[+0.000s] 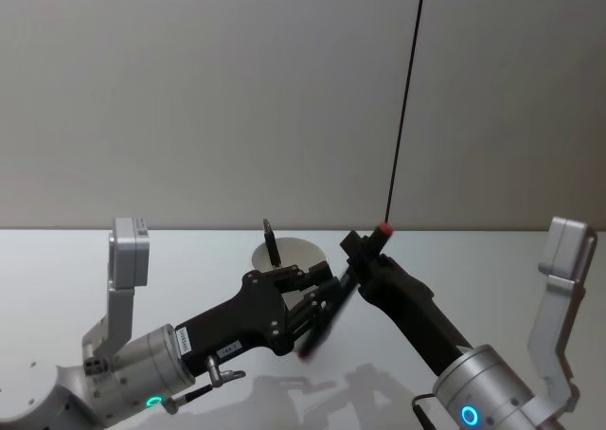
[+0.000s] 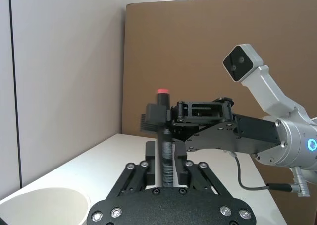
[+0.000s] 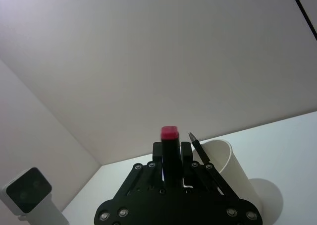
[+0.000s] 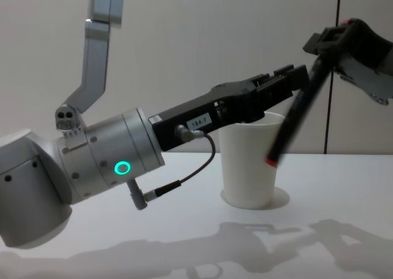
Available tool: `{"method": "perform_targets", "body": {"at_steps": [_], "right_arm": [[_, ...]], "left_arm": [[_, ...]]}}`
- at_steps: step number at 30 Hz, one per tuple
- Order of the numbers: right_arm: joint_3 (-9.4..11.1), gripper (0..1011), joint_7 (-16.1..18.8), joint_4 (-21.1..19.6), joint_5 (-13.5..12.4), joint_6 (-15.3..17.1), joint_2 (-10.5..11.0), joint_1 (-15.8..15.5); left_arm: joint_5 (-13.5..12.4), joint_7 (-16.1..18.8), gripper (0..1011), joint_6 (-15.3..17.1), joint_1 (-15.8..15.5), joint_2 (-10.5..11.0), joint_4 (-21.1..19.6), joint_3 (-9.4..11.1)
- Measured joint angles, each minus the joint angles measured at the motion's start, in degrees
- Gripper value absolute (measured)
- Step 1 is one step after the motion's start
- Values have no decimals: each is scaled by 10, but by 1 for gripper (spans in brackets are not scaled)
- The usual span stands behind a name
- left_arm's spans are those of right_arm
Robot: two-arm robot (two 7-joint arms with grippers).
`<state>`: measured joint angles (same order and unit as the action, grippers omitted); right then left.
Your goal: Place the pen into the pen holder.
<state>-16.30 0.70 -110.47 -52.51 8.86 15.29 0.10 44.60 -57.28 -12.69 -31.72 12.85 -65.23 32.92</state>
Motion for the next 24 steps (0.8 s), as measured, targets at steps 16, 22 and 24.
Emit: {"method": "perform_targets", "body": {"at_steps": [16, 22, 24], "right_arm": [[-1, 218, 0, 0, 0, 0, 0, 0], [-1, 218, 1, 0, 0, 0, 0, 0], [-1, 219, 1, 0, 0, 0, 0, 0]], "left_arm": [[0, 0, 710, 0, 0, 0, 0, 0], [0, 0, 899, 0, 0, 0, 0, 0], [0, 0, 963, 0, 0, 0, 0, 0]]}}
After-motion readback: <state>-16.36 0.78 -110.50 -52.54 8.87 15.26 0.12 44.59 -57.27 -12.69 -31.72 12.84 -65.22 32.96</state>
